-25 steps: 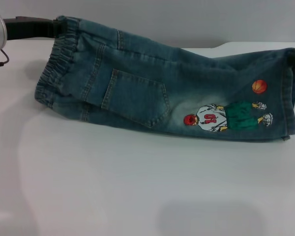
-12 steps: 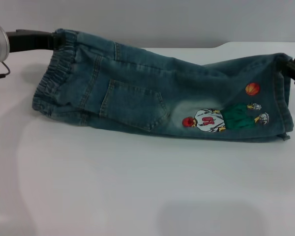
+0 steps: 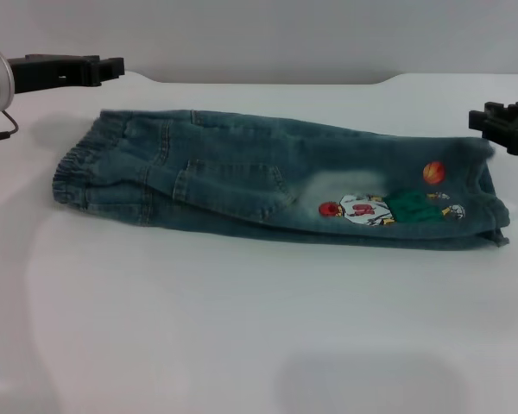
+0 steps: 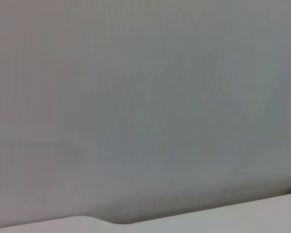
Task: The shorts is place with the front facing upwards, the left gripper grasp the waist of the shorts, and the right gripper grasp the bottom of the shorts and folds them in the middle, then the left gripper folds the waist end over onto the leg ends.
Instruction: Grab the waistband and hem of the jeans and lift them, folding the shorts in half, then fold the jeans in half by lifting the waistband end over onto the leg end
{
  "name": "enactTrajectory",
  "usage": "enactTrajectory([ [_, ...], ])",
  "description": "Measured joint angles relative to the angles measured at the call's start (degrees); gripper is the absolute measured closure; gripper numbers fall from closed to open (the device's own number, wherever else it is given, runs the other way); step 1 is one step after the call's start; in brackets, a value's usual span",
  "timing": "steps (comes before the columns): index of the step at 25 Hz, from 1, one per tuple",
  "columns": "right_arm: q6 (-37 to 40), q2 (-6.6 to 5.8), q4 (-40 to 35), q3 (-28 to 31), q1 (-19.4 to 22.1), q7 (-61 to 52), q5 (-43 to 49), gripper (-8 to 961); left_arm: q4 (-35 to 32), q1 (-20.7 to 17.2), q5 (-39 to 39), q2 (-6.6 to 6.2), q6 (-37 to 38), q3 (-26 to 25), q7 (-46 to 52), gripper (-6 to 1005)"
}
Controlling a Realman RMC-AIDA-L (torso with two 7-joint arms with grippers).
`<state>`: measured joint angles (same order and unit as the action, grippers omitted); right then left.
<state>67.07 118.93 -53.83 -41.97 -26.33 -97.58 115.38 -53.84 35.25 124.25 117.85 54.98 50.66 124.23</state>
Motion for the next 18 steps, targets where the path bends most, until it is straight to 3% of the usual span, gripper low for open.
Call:
enactTrajectory([
  [4, -0.01, 0.01, -0.40, -0.08, 0.29, 0.02, -0.65, 741, -0.34, -0.29, -0.88, 0.00, 0.00, 0.02, 0.02, 667],
  [10, -0.01, 0.00, -1.88, -0.08, 0.77, 0.02, -0.77, 602, -0.61, -0.61, -1.02, -0.51, 1.38, -0.33, 0.07, 415],
  [14, -0.01, -0.03, -2.44, -0.06, 1.32, 0.30, -1.45, 602, -0.84, -0.62, -0.77, -1.18, 2.67, -0.39, 0.11, 332],
  [15, 0.03, -0.04, -2.44, -0.06, 1.57, 0.77, -2.01, 601, -1.26, -0.42, 0.31, -4.31, 8.76, -0.40, 0.26, 311],
  [16, 0.10, -0.08, -2.37, -0.04, 1.87, 1.49, -2.99, 601, -1.38, -0.32, 0.72, -6.21, 13.62, -0.51, -0.20, 312],
  [18, 0.33, -0.08, -2.16, -0.07, 2.43, 2.96, -4.85, 601, -1.74, -0.43, 0.78, -7.38, 17.52, -0.62, -1.00, 315],
])
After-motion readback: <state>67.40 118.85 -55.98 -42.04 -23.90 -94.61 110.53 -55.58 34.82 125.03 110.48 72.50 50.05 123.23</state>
